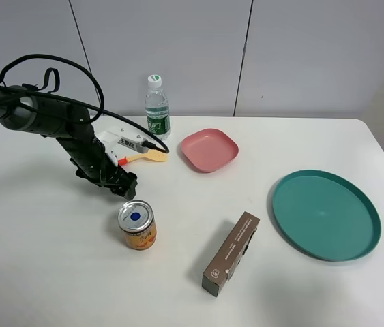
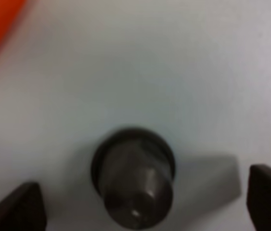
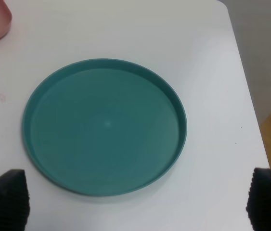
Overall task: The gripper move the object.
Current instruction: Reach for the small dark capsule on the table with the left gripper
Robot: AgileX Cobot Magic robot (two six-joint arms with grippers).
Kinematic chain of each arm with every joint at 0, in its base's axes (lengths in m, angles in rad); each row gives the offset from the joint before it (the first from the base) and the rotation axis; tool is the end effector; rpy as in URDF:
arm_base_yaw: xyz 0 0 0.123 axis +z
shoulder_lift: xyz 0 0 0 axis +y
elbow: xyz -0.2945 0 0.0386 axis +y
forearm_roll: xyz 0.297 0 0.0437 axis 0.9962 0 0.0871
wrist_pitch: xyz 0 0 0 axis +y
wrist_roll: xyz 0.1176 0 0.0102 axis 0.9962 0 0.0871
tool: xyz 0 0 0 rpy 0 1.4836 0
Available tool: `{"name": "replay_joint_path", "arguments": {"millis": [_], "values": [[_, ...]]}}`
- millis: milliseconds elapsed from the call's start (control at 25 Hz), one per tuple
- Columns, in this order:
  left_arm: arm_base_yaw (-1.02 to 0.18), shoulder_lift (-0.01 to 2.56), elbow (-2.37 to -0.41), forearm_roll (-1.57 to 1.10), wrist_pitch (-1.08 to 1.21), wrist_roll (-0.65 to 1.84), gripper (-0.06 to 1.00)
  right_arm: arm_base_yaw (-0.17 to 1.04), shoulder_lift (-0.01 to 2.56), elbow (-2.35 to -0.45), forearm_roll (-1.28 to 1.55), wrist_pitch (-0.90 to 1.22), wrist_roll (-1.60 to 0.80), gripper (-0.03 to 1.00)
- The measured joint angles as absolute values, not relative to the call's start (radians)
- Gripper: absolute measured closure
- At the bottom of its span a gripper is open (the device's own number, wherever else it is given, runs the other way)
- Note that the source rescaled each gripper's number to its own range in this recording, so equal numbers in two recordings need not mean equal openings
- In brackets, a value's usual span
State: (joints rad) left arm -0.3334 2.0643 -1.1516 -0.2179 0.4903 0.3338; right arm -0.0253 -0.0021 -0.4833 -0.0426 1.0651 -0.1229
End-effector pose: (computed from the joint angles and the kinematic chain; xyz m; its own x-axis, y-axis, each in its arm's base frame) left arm 0.3933 -0.1489 0.0425 -0.8537 0.4435 -0.2730 0.4753 0.8777 -0.0605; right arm 0.0515 -0.0057 0.2824 -0.4758 -0.1310 -0.8698 -0.0101 0.9896 -0.1435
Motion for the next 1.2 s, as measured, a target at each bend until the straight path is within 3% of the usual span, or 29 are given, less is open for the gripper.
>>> {"name": "replay_joint_path", "arguments": {"millis": [520,800,1200], "values": [[-0.333,2.068,-1.152,-0.215,0.445,0.334,0.15,-0.025,-0.002,-0.483,-0.043,1.065,-0.123,-0.03],[-0.333,2.072,-1.152,-0.210,0.450,0.334,0.43,-0.025,-0.002,-0.483,-0.043,1.065,-0.123,-0.03],[-0.333,2.072,-1.155,-0.211,0.492,0.334,0.66,-0.025,-0.002,-0.483,-0.043,1.065,-0.123,-0.03]]}}
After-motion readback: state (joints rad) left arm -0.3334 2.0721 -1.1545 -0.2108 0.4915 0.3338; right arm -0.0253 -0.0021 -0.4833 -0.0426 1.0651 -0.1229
